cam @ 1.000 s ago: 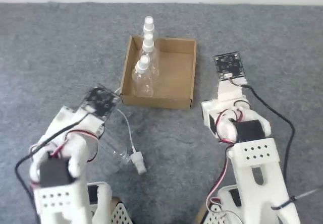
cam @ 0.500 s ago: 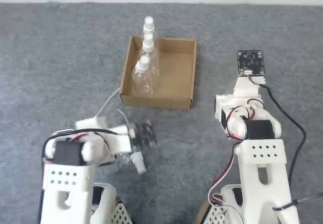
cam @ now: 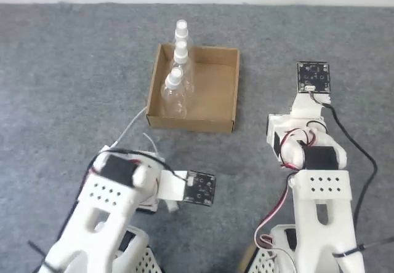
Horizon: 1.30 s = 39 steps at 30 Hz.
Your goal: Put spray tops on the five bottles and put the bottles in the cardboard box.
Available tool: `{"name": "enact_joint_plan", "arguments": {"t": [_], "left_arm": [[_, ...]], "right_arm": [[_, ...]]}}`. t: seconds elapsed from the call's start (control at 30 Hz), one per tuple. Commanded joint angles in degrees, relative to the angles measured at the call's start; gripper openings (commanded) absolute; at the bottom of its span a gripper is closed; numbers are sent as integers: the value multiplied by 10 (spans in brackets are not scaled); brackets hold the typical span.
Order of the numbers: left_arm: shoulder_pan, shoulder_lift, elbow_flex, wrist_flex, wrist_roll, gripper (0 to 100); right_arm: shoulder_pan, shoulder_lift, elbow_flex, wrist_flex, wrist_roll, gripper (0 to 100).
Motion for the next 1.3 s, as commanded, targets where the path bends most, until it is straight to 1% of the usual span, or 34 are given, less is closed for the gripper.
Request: {"name": "enact_joint_plan", "arguments": {"t": [0.0, 0.13, 0.37, 0.5, 0.73, 0.87, 1.0, 1.13, 1.27], "left_arm": [[23, 66, -10, -32, -4, 217], [37, 130, -29, -40, -4, 217], [35, 214, -33, -104, -2, 217], [37, 244, -34, -158, 32, 217], [38, 291, -34, -209, 40, 217], [38, 321, -35, -252, 89, 217], [69, 325, -39, -255, 130, 217], [122, 325, -40, -256, 179, 217], [164, 326, -40, -258, 210, 217]], "right_arm": [[5, -21, -8, -15, -6, 143], [4, -21, -8, -15, -6, 143], [4, -21, -4, -23, -5, 143], [3, -21, -2, -28, -4, 143], [3, -21, -2, -28, -3, 143], [3, -21, -2, -28, -3, 143], [3, -21, -2, -28, -3, 143], [5, -21, -2, -28, -3, 143], [6, -21, -2, -28, -2, 143]]}}
